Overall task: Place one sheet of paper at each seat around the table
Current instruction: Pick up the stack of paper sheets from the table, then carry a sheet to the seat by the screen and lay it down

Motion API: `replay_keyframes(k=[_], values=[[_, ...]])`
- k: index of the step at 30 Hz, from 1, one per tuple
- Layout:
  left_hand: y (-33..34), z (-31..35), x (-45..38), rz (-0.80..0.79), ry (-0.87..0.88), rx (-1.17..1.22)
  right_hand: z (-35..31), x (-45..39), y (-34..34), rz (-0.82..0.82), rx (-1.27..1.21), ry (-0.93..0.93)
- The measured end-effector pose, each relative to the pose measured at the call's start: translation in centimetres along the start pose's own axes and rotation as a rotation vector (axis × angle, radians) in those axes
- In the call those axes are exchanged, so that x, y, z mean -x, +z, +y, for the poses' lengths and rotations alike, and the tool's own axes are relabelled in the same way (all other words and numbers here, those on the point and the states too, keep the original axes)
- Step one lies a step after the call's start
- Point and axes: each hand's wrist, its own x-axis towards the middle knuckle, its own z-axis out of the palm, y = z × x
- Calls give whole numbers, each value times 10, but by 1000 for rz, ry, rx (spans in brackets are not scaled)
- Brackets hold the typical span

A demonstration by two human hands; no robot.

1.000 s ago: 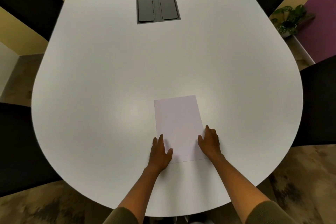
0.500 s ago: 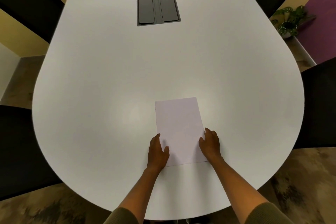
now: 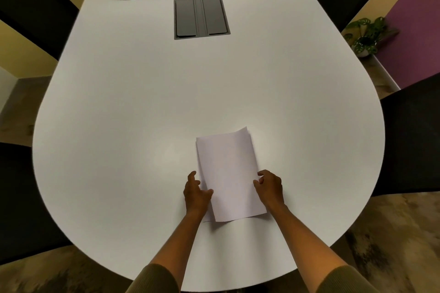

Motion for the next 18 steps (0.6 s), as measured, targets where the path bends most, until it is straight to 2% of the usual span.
replay_keyframes(k=[10, 18], values=[[0, 7, 11, 29, -70, 41, 1, 6, -10, 14, -5, -42], [-25, 12, 10, 96, -129, 229, -26, 6, -23, 0, -128, -127]])
